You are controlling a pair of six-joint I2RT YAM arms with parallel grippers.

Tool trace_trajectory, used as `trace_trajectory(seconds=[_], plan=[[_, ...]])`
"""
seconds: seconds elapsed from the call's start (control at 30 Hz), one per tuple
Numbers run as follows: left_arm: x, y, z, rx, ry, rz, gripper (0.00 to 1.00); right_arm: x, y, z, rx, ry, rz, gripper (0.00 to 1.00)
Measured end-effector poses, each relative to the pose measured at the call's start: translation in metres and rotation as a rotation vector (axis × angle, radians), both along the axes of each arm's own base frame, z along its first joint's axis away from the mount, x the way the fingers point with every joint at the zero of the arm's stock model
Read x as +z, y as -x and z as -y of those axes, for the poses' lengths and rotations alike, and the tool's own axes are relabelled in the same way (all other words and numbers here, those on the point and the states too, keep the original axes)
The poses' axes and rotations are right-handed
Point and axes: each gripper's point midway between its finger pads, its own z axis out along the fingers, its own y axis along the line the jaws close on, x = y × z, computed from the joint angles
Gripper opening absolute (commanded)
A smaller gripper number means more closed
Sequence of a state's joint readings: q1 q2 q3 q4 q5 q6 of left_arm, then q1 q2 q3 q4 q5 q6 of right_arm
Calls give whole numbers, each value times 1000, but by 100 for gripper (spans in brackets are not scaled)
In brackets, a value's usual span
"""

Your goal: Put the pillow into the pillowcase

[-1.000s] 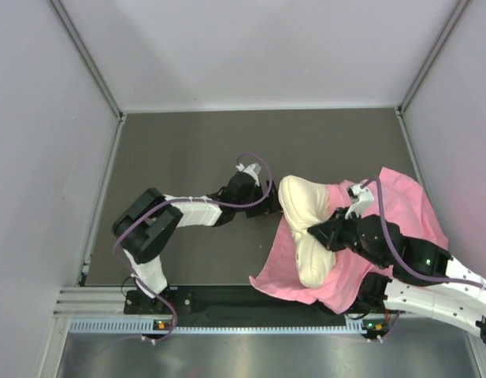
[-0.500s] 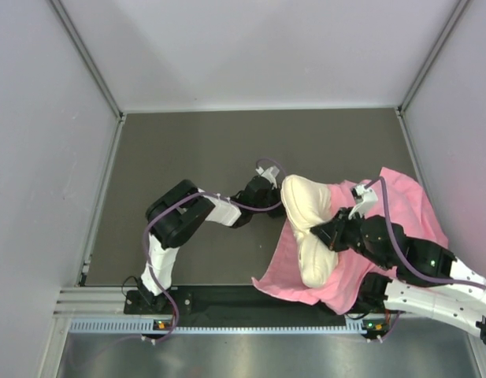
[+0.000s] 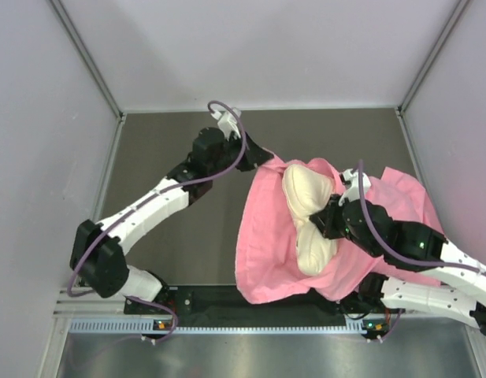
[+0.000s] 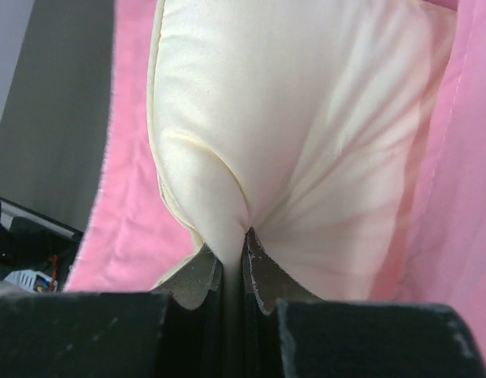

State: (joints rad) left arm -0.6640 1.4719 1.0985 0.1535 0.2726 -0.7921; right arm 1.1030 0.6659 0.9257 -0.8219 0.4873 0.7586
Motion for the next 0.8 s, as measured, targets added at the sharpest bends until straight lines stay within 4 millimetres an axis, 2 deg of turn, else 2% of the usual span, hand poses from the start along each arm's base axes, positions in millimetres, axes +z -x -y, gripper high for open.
trace_trajectory(seconds=[0.1, 0.27, 0.37, 0.47, 0.5, 0.53, 0.6, 0.7, 0.8], plan=[[50, -3, -19, 30, -2, 44, 0, 21, -7, -1, -5, 52, 23, 0], [144, 6, -34, 41, -2, 120, 0, 90, -24, -15, -12, 74, 98, 0], [236, 15, -54, 74, 47, 241, 0, 129, -40, -30, -44, 52, 143, 0], [308, 33, -84, 115, 108, 356, 0, 129, -59, -44, -112, 87, 144, 0], [320, 39, -91, 124, 118, 375, 0, 123, -66, -49, -137, 110, 137, 0], [328, 45, -100, 130, 122, 387, 0, 116, -72, -53, -160, 132, 130, 0], [328, 52, -111, 138, 109, 375, 0, 96, -86, -61, -197, 192, 108, 0], [309, 46, -117, 156, 66, 315, 0, 55, -109, -72, -239, 293, 61, 0], [280, 34, -119, 169, 10, 232, 0, 15, -134, -66, -306, 384, 7, 0]])
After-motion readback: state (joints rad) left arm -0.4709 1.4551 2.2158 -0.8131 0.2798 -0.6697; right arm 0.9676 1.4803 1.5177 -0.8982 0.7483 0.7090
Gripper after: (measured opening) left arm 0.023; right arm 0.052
